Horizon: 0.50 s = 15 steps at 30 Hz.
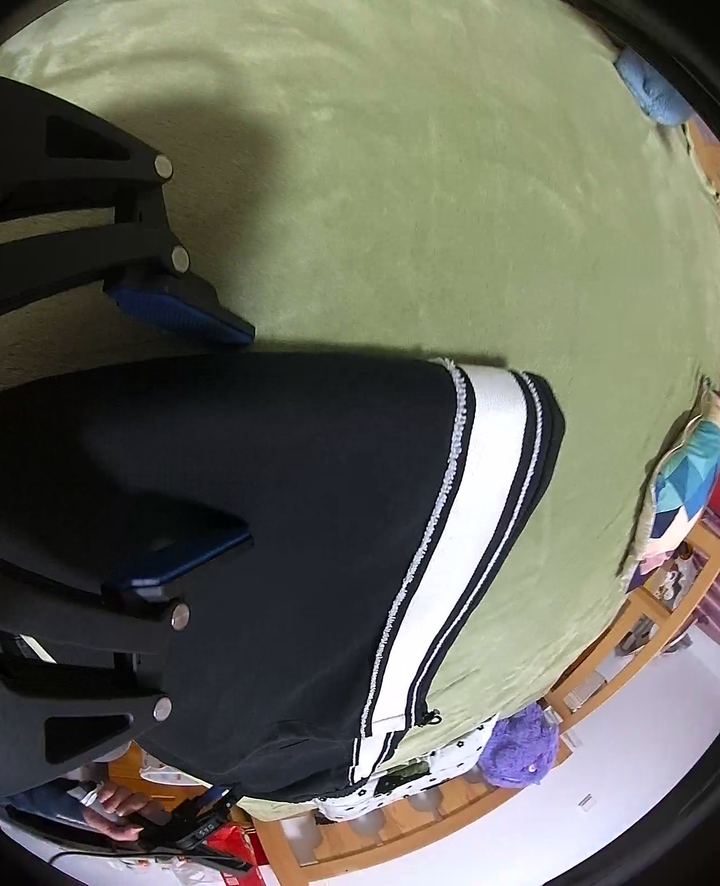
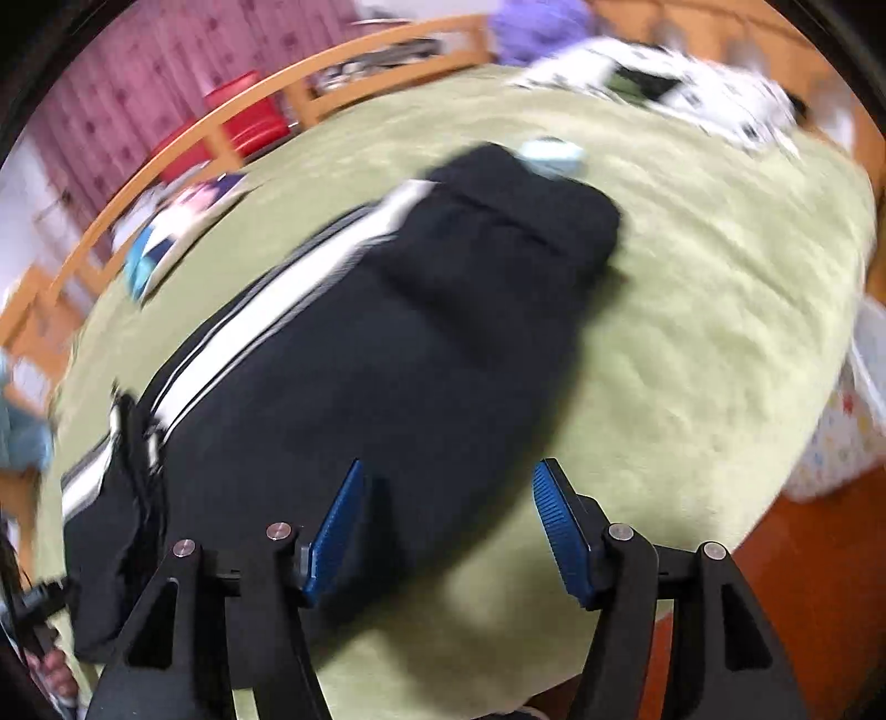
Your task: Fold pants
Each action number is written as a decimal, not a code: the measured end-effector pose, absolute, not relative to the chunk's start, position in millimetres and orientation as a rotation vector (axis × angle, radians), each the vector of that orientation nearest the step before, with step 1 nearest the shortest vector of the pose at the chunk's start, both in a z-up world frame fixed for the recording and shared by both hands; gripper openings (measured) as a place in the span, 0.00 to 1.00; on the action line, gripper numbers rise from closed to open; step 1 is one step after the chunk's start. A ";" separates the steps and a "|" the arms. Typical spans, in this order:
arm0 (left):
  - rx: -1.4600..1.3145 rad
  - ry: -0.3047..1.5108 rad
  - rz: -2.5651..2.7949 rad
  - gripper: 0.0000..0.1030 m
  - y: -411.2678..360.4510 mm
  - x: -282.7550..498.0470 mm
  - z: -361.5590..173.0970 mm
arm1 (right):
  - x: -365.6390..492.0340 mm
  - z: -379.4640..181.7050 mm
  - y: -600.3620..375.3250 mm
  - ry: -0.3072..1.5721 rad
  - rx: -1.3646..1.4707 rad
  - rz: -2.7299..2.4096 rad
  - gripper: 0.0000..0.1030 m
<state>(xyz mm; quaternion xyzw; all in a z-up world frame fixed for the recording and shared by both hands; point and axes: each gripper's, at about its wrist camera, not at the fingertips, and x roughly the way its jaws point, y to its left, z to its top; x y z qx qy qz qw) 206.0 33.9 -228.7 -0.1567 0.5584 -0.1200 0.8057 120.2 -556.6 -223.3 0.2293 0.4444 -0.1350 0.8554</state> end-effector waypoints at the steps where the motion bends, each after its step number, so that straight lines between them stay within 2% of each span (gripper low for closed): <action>1: -0.332 1.200 -0.261 0.67 33.1 208.4 -229.7 | 117.8 -228.3 -566.3 0.930 0.512 -0.283 0.61; 15: -0.215 1.146 -0.230 0.70 9.4 230.9 -226.8 | 181.4 -260.1 -600.9 0.921 0.588 -0.172 0.62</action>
